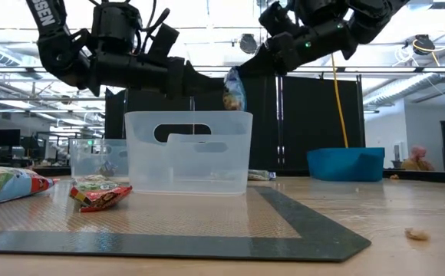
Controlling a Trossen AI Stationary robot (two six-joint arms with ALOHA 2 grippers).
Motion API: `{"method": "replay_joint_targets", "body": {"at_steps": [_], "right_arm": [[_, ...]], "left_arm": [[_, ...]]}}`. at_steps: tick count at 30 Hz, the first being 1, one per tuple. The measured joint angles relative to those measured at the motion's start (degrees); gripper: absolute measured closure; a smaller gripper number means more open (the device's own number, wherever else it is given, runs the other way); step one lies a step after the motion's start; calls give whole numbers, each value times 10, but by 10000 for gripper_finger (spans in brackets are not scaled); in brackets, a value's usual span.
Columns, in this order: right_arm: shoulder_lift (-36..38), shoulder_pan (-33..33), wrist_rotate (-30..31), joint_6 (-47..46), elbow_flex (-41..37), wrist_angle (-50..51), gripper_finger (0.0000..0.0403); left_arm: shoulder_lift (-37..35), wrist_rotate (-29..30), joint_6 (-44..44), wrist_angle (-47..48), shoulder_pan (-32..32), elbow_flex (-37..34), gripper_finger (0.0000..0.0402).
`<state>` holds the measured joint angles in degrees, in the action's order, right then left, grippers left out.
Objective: Pick and place Granola Bars by type
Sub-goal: Put the blue granola bar into the top blue bin
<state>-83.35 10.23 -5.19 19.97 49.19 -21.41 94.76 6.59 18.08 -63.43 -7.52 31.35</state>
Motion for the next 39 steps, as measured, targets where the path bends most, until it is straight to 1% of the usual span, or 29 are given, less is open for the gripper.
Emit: {"method": "replay_joint_targets", "body": {"at_steps": [3, 9, 13, 14, 19, 22, 25, 29, 32, 39], "right_arm": [[0, -5, -9, 1, 0, -2, 403], [0, -14, -12, 2, 0, -6, 403], [0, -14, -11, 2, 0, -10, 403], [0, -14, -10, 2, 0, -10, 403], [0, -14, -9, 4, -1, -6, 403], [0, -13, -8, 7, 0, -13, 403], [0, -13, -7, 7, 0, -11, 403], [0, -12, 5, 17, 0, -11, 403], [0, -12, 24, 20, 0, -10, 403], [0, -10, 24, 21, 0, -3, 403]], "left_arm": [[0, -31, -17, -8, -2, 0, 158], [0, -177, -122, -47, -19, 5, 158], [0, -212, -197, -32, -22, 27, 158], [0, -216, -213, -18, -22, 36, 158], [0, -209, -298, 110, -22, 87, 158], [0, -185, -324, 175, -22, 109, 158], [-8, -177, -347, 224, -27, 117, 158], [-19, -193, -370, 254, -37, 123, 158], [-24, -197, -373, 252, -41, 123, 158], [-48, -196, -359, 290, -41, 123, 158]]}}
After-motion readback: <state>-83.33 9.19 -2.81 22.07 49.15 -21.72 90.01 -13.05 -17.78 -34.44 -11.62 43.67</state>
